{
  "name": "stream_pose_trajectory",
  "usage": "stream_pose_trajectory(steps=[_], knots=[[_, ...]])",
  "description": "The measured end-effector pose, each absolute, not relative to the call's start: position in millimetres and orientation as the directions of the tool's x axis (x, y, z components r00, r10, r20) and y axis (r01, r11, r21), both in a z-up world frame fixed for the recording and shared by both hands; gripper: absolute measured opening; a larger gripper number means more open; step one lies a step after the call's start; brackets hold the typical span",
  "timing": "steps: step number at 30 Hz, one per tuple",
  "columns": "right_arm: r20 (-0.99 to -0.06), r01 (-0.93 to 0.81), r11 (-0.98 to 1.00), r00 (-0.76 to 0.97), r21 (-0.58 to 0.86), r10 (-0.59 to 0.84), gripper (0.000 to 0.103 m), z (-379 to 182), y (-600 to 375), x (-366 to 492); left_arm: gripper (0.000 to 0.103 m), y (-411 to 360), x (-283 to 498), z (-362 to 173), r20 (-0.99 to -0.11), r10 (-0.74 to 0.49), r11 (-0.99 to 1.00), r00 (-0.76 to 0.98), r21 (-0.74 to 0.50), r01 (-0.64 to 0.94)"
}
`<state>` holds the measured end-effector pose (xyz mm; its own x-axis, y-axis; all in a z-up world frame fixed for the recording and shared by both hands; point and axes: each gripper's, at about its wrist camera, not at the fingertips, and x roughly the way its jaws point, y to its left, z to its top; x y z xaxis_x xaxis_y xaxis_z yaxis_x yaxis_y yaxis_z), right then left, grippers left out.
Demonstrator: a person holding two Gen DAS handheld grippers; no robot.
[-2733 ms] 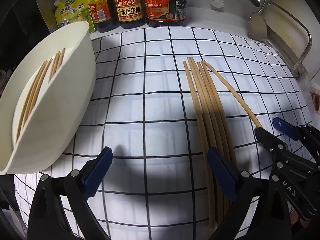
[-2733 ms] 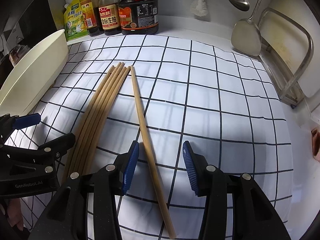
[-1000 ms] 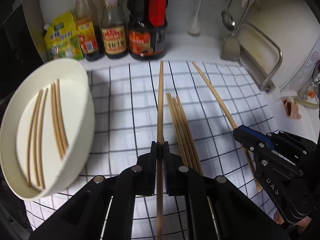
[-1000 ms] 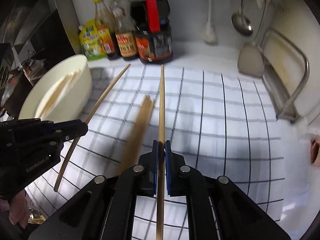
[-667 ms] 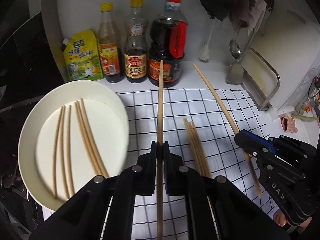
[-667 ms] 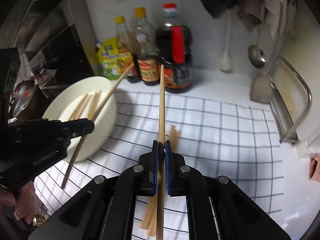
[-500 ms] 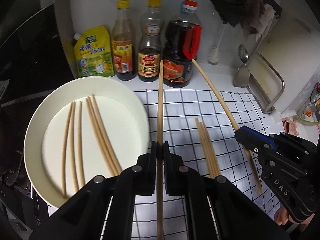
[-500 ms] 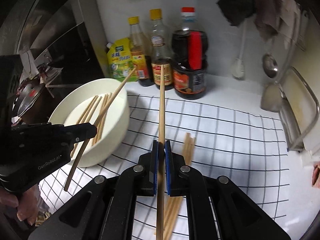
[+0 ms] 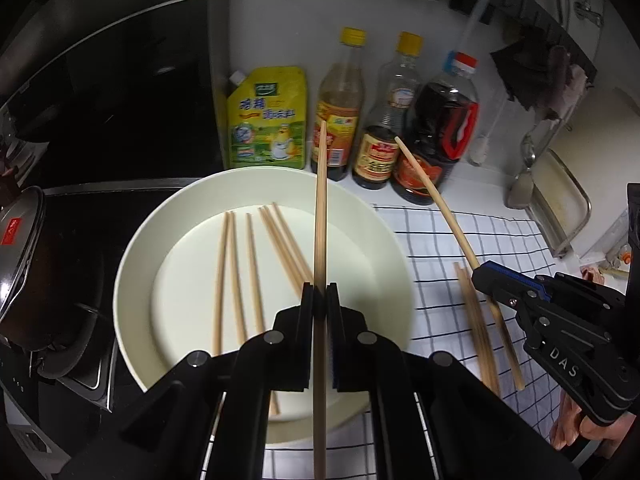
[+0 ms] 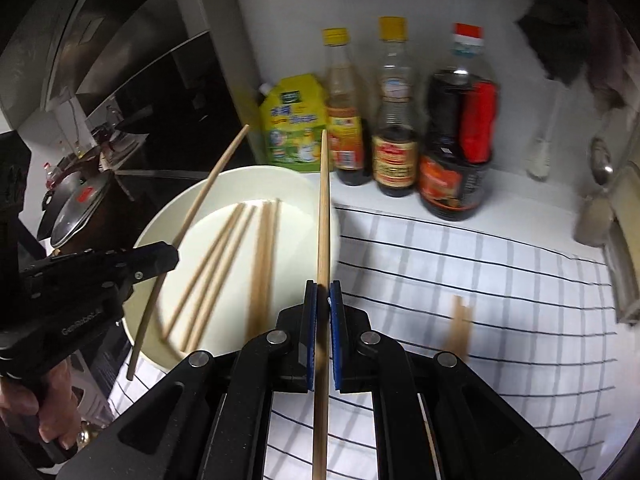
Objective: Organize utensils
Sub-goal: 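Carry both chopsticks over the basin and lower them inside, then open both tools to release the chopsticks into the basin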
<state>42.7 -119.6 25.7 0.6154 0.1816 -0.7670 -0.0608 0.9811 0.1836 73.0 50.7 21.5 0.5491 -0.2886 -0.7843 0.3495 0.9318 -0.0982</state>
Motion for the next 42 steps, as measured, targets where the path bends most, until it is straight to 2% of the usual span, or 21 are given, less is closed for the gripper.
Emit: stream_pose_trajectory(steps=[18, 28, 37, 38, 39, 40, 41, 42], knots=[[-0.812, -0.133, 0.961, 0.514, 0.243, 0.277, 0.006, -23.5, -22.9, 139.4, 0.007, 109.3, 143.9, -30.6, -0.858, -0.21, 0.954, 0.469, -0.076, 0.289], [-0.867, -0.071, 0.969, 0.436, 0.235, 0.242, 0.006, -56.7, -19.0, 145.7, 0.007, 110.7, 153.2, -59.7, -0.891, -0.191, 0.957, 0.411, -0.075, 0.281], [-0.871, -0.046, 0.966, 0.422, 0.256, 0.251, 0.006, -60.9, -27.3, 143.2, 0.008, 108.7, 156.5, -63.8, -0.901, -0.183, 0.96, 0.393, -0.077, 0.27], [-0.871, -0.046, 0.965, 0.422, 0.258, 0.253, 0.007, -60.5, -27.5, 144.0, 0.009, 109.1, 156.2, -63.3, -0.901, -0.182, 0.961, 0.394, -0.077, 0.267], [-0.869, -0.045, 0.963, 0.421, 0.265, 0.259, 0.01, -59.6, -28.7, 143.6, 0.018, 109.4, 155.9, -62.6, -0.9, -0.179, 0.961, 0.397, -0.075, 0.265], [-0.864, -0.037, 0.962, 0.431, 0.27, 0.259, 0.013, -57.2, -30.8, 141.8, 0.03, 109.7, 154.7, -60.9, -0.898, -0.174, 0.963, 0.404, -0.069, 0.262], [-0.861, -0.031, 0.964, 0.441, 0.266, 0.252, 0.019, -54.7, -32.1, 140.8, 0.037, 110.4, 153.2, -58.7, -0.894, -0.17, 0.964, 0.414, -0.063, 0.259], [-0.859, -0.027, 0.966, 0.452, 0.257, 0.242, 0.019, -52.2, -33.1, 139.5, 0.051, 111.6, 151.1, -55.5, -0.889, -0.166, 0.965, 0.427, -0.057, 0.256]])
